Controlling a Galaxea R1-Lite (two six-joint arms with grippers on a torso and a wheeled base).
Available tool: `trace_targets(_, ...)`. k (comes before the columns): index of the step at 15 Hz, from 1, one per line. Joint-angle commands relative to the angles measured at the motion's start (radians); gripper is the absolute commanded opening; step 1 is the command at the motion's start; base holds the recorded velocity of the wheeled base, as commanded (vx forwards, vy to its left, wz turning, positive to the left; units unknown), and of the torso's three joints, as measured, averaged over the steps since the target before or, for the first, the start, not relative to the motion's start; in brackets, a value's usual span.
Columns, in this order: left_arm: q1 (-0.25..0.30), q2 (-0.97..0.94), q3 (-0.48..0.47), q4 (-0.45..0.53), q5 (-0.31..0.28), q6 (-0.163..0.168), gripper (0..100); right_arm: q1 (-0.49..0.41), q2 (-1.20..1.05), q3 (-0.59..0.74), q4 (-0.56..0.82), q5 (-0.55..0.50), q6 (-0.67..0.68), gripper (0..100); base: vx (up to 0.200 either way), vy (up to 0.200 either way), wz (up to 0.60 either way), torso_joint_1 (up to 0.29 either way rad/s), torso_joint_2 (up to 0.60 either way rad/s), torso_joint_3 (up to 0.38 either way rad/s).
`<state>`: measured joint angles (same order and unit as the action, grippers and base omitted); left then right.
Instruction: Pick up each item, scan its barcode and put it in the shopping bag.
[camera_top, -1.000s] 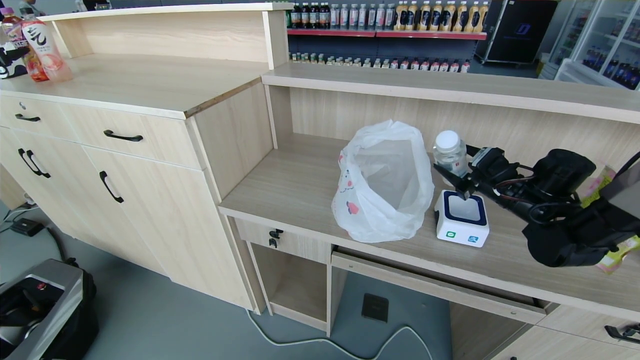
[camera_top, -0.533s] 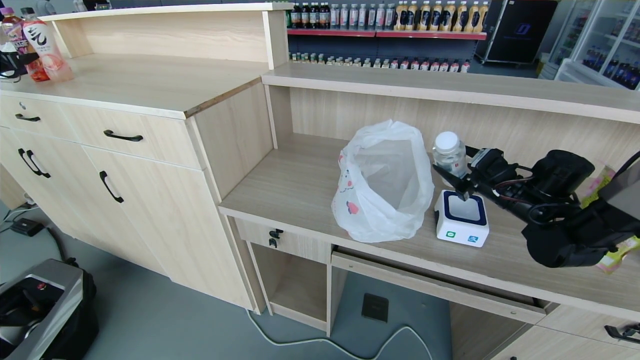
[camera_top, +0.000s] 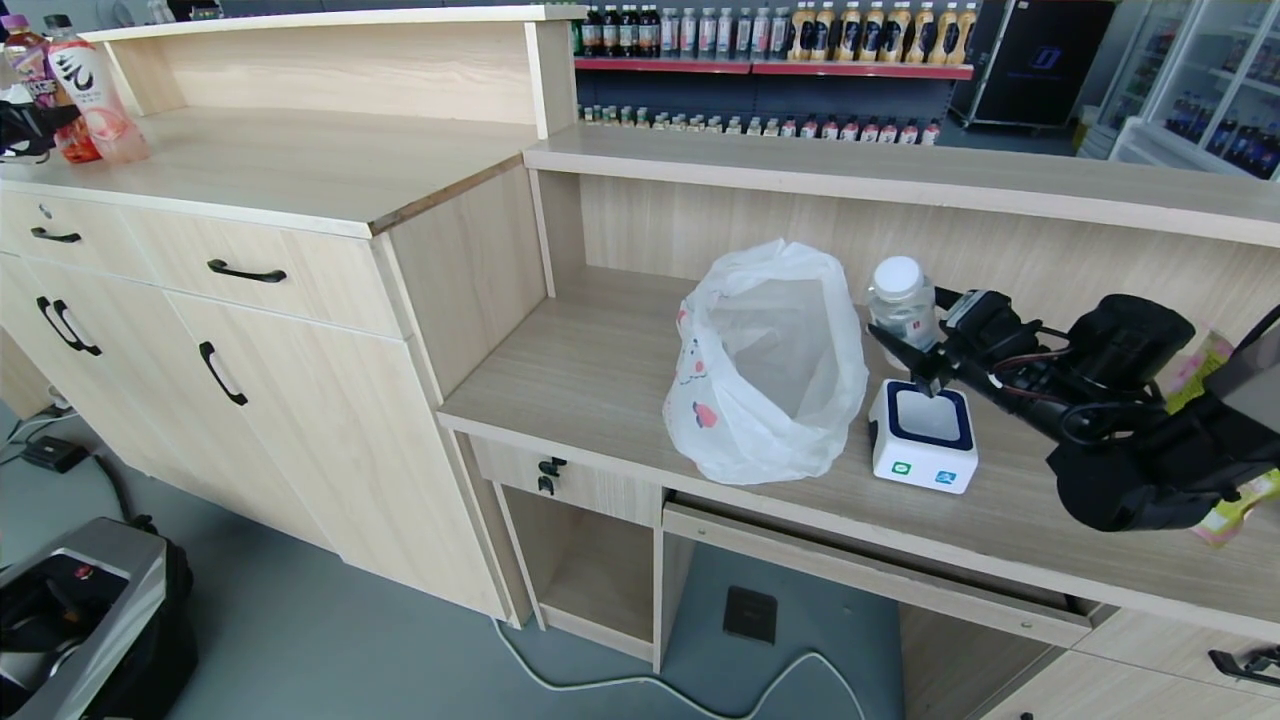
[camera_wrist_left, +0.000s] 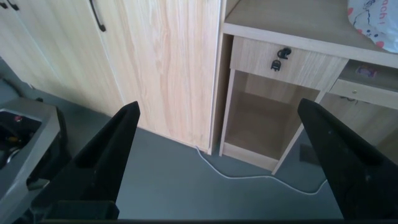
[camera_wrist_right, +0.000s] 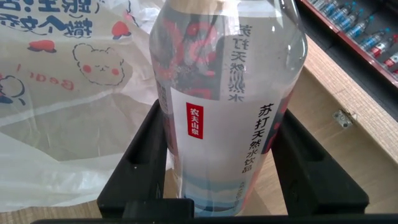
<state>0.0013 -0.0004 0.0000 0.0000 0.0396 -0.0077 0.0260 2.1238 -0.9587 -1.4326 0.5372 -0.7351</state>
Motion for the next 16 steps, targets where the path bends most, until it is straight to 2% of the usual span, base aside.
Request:
trace_targets(1,0.0,0.0,0.0,0.0,0.0,0.0,100,-0.003,-0.082,-0.002,0.02,-0.005,0.042,0,0.0,0.0,0.0,0.0,0.0,0.0)
trace_targets(2,0.0,0.0,0.0,0.0,0.0,0.0,100,-0.006,-0.13,0.008,0.044,-0.019,0.068,0,0.0,0.0,0.0,0.0,0.0,0.0)
trace_targets(3,0.0,0.0,0.0,0.0,0.0,0.0,100,-0.015,-0.259,0.023,0.178,-0.102,0.143,0,0.0,0.0,0.0,0.0,0.0,0.0)
trace_targets(4,0.0,0.0,0.0,0.0,0.0,0.0,100,-0.018,-0.303,0.025,0.23,-0.137,0.171,0,0.0,0.0,0.0,0.0,0.0,0.0)
trace_targets(6,0.0,0.0,0.0,0.0,0.0,-0.002,100,-0.06,-0.489,0.028,0.486,-0.299,0.361,0,0.0,0.0,0.0,0.0,0.0,0.0)
trace_targets(8,0.0,0.0,0.0,0.0,0.0,0.0,100,-0.092,-0.584,0.051,0.627,-0.411,0.473,0,0.0,0.0,0.0,0.0,0.0,0.0)
trace_targets(9,0.0,0.0,0.0,0.0,0.0,-0.002,100,-0.097,-0.617,0.117,0.621,-0.467,0.528,0,0.0,0.0,0.0,0.0,0.0,0.0)
trace_targets(10,0.0,0.0,0.0,0.0,0.0,-0.002,100,-0.107,-0.631,0.178,0.574,-0.491,0.528,0,0.0,0.0,0.0,0.0,0.0,0.0)
trace_targets(12,0.0,0.0,0.0,0.0,0.0,0.0,100,-0.129,-0.625,0.282,0.388,-0.497,0.48,0,0.0,0.0,0.0,0.0,0.0,0.0)
trace_targets(16,0.0,0.0,0.0,0.0,0.0,-0.002,100,-0.13,-0.624,0.278,0.343,-0.496,0.415,0,0.0,0.0,0.0,0.0,0.0,0.0)
